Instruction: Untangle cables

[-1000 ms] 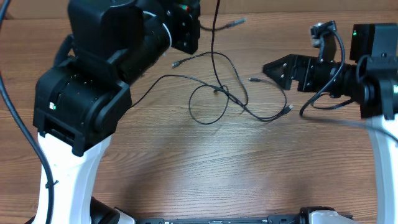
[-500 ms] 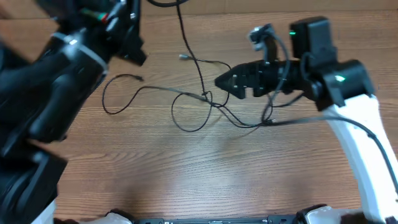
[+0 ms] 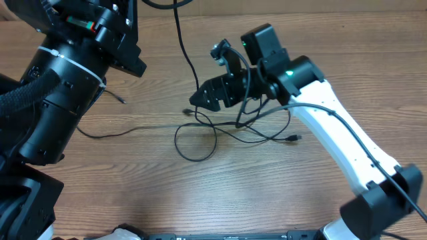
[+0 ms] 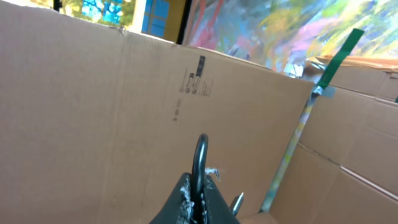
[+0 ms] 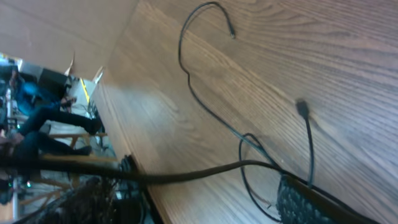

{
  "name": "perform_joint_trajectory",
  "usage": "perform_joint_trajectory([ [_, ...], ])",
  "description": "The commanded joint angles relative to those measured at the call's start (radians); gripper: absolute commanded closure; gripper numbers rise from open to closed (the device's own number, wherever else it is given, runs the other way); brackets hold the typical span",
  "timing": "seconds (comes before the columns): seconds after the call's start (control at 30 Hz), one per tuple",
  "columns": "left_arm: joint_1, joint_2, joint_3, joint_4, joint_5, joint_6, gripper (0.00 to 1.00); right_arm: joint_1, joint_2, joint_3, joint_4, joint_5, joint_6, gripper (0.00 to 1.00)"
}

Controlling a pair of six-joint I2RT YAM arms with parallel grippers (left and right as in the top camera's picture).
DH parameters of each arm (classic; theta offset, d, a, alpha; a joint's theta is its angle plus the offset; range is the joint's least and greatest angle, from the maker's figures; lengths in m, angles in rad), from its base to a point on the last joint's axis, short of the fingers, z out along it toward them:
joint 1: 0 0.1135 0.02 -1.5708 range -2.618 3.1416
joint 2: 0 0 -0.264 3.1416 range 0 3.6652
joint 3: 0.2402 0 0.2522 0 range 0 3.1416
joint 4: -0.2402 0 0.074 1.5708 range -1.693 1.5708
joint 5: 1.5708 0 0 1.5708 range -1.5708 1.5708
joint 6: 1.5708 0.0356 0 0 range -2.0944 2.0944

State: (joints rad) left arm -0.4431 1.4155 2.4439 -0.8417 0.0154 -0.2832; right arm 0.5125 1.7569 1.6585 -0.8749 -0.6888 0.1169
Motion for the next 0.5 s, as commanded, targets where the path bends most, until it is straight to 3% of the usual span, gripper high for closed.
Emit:
perform_joint_trajectory([
  [0.0, 0.006, -0.013, 0.016, -0.009, -0.020, -0.018, 0.96, 0.017, 0.056, 0.010, 0.091, 0.014, 0.083, 0.18],
  [0.07, 0.006, -0.015, 0.016, -0.027, -0.020, -0.028, 0.96, 0.029, 0.076, 0.010, 0.166, 0.015, 0.112, 0.21],
  [0.1, 0.006, -0.018, 0.016, -0.038, -0.020, -0.028, 0.96, 0.032, 0.082, 0.010, 0.193, 0.018, 0.120, 0.28],
  [0.2, 0.006, -0.018, 0.016, -0.073, -0.037, -0.028, 0.96, 0.031, 0.084, 0.010, 0.269, 0.014, 0.123, 0.81],
  [0.23, 0.006, -0.018, 0.016, -0.084, -0.048, -0.028, 0.96, 0.028, 0.081, 0.013, 0.289, 0.013, 0.132, 0.90],
  [0.3, 0.006, -0.018, 0.015, -0.100, -0.068, -0.028, 0.96, 0.015, 0.073, 0.020, 0.311, 0.014, 0.169, 0.96],
  [0.47, 0.006, -0.017, 0.015, -0.122, -0.072, -0.028, 0.96, -0.064, 0.020, 0.080, 0.273, 0.017, 0.204, 0.96],
])
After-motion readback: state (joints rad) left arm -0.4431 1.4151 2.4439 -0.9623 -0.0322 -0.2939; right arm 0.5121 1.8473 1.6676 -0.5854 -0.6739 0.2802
